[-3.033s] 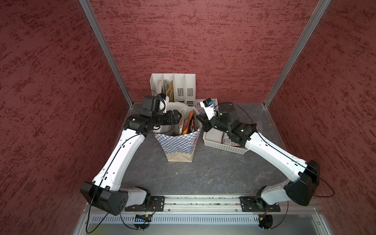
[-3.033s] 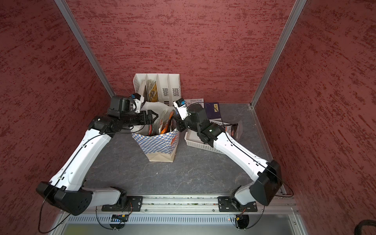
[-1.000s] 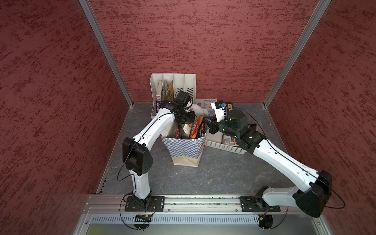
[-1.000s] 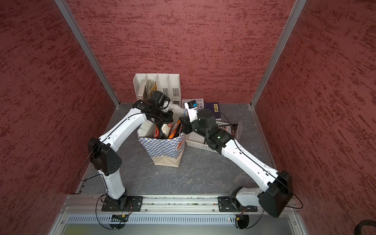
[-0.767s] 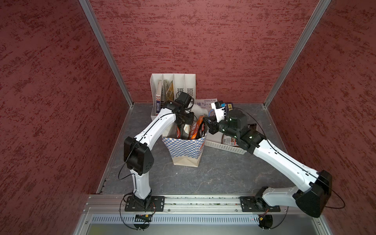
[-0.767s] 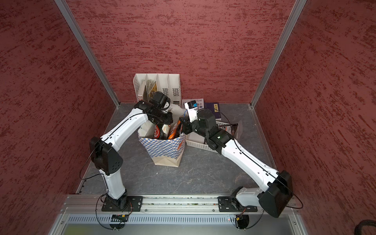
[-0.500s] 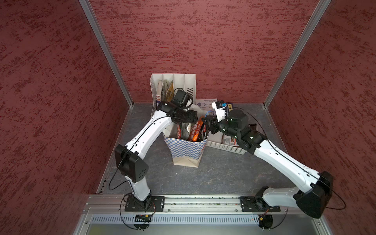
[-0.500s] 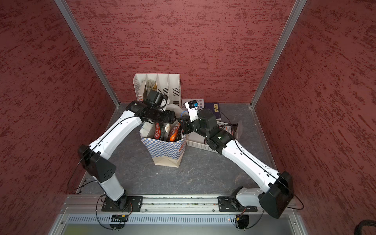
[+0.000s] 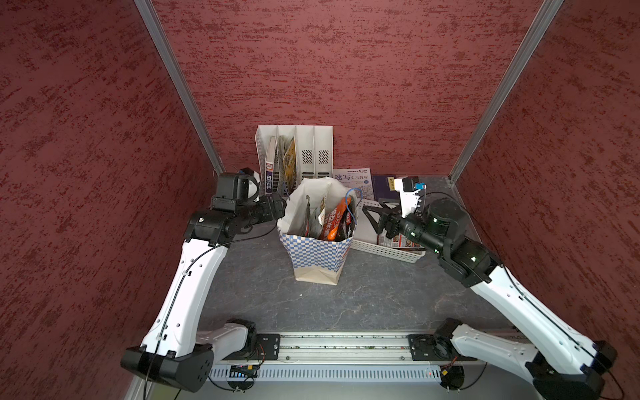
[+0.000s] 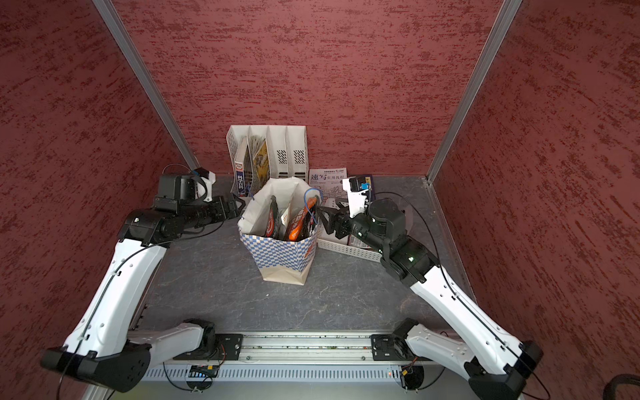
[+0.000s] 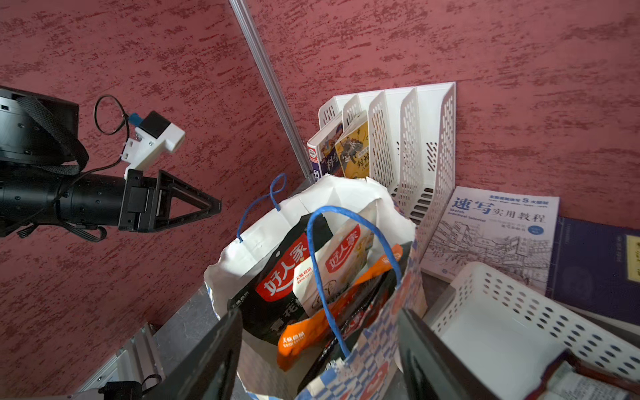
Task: Place the condiment packets inside the bag
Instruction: Adjust the paper bag at the center of the board.
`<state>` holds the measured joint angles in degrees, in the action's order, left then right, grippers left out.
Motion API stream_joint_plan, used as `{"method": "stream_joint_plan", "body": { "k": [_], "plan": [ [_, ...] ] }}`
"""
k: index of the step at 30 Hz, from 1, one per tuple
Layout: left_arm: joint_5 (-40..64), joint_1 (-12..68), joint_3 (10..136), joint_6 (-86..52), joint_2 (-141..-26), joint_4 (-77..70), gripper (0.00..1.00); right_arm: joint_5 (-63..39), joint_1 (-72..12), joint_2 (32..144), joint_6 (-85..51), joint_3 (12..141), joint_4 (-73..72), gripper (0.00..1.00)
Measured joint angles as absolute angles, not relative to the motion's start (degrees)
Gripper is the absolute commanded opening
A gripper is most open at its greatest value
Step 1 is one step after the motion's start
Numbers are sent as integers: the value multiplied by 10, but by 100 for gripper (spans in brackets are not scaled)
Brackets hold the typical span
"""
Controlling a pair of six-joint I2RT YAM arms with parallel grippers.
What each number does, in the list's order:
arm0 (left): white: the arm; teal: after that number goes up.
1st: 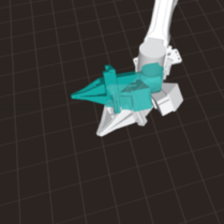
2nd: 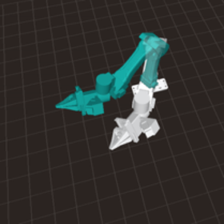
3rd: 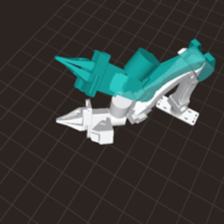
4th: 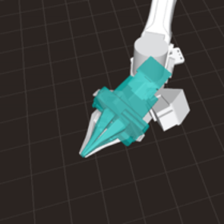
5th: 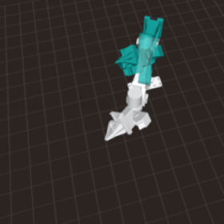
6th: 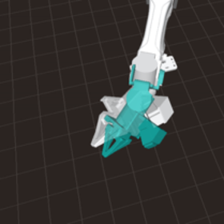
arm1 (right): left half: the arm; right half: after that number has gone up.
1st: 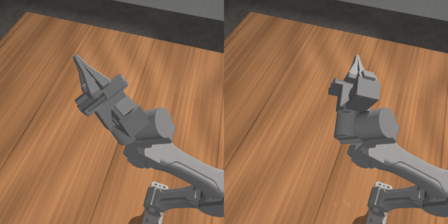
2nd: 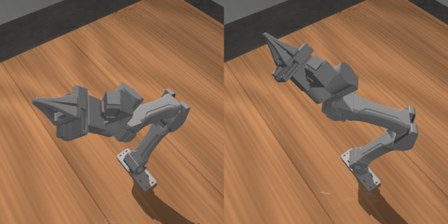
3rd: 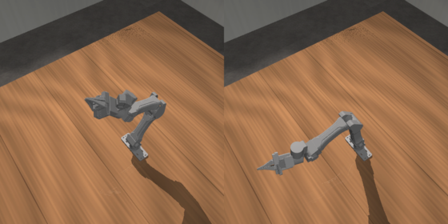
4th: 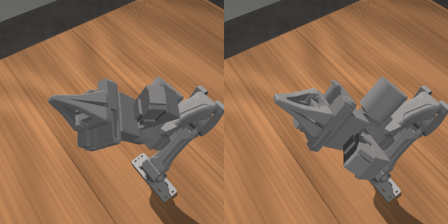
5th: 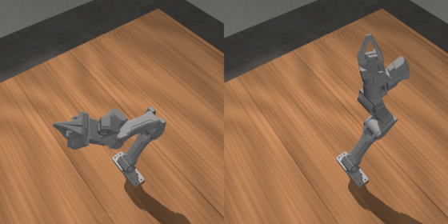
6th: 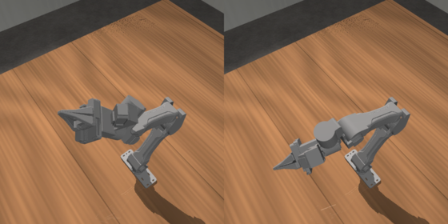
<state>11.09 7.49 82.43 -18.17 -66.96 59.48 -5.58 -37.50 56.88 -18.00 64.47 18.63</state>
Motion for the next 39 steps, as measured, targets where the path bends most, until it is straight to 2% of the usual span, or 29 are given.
{"method": "stream_joint_plan", "body": {
  "k": [3, 8, 12, 16, 19, 24, 25, 30, 34, 36, 37, 39],
  "plan": [
    [164, 60, 810, -178, -677, 596, 93, -48, -364, 560, -207, 603, 213, 74],
    [227, 55, 805, -175, -706, 578, 89, -41, -349, 572, -259, 506, 241, 63],
    [219, 45, 805, -172, -751, 562, 81, -70, -347, 626, -290, 471, 222, 54],
    [214, 39, 804, -176, -789, 547, 70, -108, -353, 716, -306, 490, 166, 53],
    [221, 41, 800, -179, -803, 530, 53, -131, -356, 793, -314, 533, 119, 51],
    [225, 43, 799, -183, -819, 514, 6, -171, -356, 911, -324, 614, 50, 49],
    [222, 43, 799, -184, -821, 509, 0, -179, -356, 931, -327, 631, 37, 48],
    [201, 39, 792, -196, -801, 477, 0, -206, -356, 1006, -332, 709, -5, 49],
    [190, 39, 760, -208, -764, 442, 0, -206, -356, 1006, -329, 726, -13, 50],
    [189, 39, 735, -214, -741, 427, 0, -198, -356, 989, -325, 719, -11, 54],
    [189, 39, 724, -216, -731, 423, 3, -191, -356, 976, -323, 712, -8, 59],
    [188, 39, 709, -219, -718, 416, 24, -167, -356, 941, -316, 690, 13, 65]
  ]
}}
